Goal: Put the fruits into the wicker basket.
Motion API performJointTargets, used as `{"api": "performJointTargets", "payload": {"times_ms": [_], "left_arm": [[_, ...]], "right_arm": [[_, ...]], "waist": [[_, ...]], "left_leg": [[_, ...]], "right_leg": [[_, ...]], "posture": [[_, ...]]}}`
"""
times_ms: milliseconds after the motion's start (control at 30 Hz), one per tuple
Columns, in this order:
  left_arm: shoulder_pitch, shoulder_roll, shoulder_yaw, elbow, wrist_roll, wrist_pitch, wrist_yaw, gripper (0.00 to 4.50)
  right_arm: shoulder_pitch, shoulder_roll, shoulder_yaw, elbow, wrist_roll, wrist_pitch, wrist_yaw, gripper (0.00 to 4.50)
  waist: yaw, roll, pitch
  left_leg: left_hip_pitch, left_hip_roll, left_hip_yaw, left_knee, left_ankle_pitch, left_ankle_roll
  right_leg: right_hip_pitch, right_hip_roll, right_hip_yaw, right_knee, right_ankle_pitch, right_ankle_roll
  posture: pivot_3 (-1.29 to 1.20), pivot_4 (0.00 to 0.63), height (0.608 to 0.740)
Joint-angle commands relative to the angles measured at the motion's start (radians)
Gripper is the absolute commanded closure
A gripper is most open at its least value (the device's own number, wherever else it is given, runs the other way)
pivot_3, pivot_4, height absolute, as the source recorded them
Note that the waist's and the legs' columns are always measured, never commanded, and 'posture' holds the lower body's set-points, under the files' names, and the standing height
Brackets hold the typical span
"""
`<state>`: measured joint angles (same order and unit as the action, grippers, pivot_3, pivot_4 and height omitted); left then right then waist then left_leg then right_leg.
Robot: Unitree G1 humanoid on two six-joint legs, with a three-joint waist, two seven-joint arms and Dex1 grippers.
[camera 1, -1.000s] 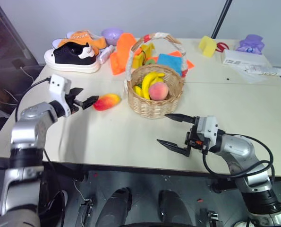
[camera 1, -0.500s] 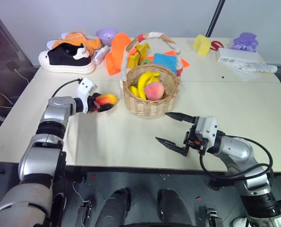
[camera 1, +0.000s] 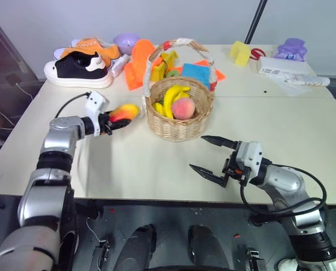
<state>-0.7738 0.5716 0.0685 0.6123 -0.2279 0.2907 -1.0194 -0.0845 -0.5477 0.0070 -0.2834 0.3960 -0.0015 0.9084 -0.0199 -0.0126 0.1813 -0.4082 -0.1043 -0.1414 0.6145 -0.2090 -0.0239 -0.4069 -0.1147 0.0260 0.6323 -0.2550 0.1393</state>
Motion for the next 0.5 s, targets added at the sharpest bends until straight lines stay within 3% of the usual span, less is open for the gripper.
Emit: {"api": "performJointTargets", "payload": {"times_ms": [33, 167, 233, 333, 500], "left_arm": [[0.091, 0.031, 0.103, -0.431, -0.214, 0.288, 0.031, 2.35], [0.084, -0.085, 0.149, -0.734, -0.399, 0.532, 0.225, 2.35], [0.050, -0.138, 0.106, -0.768, -0.381, 0.540, 0.288, 2.35], [-0.043, -0.277, 0.027, -0.651, -0.274, 0.448, 0.424, 2.35], [-0.122, -0.396, -0.053, -0.503, -0.171, 0.307, 0.499, 2.35]], "right_arm": [[-0.023, 0.047, -0.089, 0.008, 0.034, -0.038, -0.077, 0.00], [-0.084, 0.097, -0.122, 0.042, 0.008, -0.059, -0.157, 0.00], [-0.118, 0.112, -0.116, 0.061, -0.018, -0.071, -0.182, 0.00], [-0.156, 0.123, -0.102, 0.086, -0.053, -0.078, -0.211, 0.00], [-0.160, 0.126, -0.101, 0.069, -0.069, -0.069, -0.244, 0.00]], "waist": [[0.000, 0.000, 0.000], [0.015, 0.000, 0.000], [0.019, 0.000, 0.000], [0.024, 0.000, -0.001], [0.016, 0.000, -0.001]], "left_leg": [[0.000, 0.000, 0.000, 0.000, 0.000, 0.000], [0.000, 0.000, -0.001, 0.001, 0.000, 0.000], [0.001, -0.001, -0.001, 0.002, 0.000, -0.001], [0.001, -0.001, 0.000, 0.002, 0.001, -0.001], [0.001, -0.002, 0.001, 0.000, 0.001, -0.001]], "right_leg": [[0.000, 0.000, 0.000, 0.000, 0.000, 0.000], [0.001, 0.000, 0.000, 0.000, 0.000, 0.000], [0.003, 0.000, 0.000, 0.000, 0.000, 0.000], [0.003, -0.001, 0.000, 0.000, 0.000, 0.000], [0.001, 0.000, 0.001, 0.000, 0.000, 0.000]], "posture": [[0.00, 0.150, 0.740], [0.00, 0.150, 0.740], [0.00, 0.150, 0.740], [0.00, 0.150, 0.740], [0.00, 0.150, 0.740]]}}
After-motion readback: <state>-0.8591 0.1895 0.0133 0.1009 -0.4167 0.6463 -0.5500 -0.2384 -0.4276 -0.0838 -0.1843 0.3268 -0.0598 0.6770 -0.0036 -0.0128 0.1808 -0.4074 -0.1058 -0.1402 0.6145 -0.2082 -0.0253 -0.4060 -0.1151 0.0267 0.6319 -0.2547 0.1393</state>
